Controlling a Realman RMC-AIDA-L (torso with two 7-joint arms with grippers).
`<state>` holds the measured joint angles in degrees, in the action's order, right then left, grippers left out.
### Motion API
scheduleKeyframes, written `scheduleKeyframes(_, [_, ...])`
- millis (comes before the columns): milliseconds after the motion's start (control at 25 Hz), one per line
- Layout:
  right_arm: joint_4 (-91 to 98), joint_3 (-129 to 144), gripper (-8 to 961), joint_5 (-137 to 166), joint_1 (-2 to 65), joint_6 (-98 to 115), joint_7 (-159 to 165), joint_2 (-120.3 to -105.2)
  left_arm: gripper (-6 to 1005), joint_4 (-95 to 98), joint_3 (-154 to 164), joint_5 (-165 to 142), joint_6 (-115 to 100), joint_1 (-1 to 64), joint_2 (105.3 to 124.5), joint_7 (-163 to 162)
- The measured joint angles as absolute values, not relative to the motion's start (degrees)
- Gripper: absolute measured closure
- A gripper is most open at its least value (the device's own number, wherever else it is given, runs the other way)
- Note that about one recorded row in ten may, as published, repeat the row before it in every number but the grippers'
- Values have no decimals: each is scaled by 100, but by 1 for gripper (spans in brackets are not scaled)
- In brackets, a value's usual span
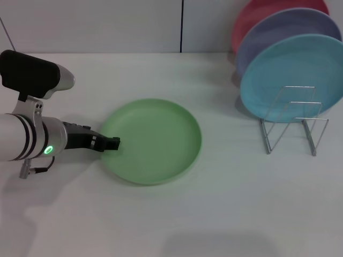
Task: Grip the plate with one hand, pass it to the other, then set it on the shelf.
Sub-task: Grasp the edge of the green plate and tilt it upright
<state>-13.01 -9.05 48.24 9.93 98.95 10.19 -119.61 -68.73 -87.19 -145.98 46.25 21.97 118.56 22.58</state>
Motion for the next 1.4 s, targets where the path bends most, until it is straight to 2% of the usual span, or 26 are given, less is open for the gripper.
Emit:
scheduleKeyframes(880, [-1301, -896, 122, 4824, 973, 9892, 1019, -11962, 282, -6716, -8719, -14590, 4700, 2345, 11856, 2251])
scheduleKeyframes(1400, [-1327, -897, 121, 4825, 977, 9901, 1019, -11962, 525, -6756, -8615, -14611, 4845, 2402, 11846, 2250])
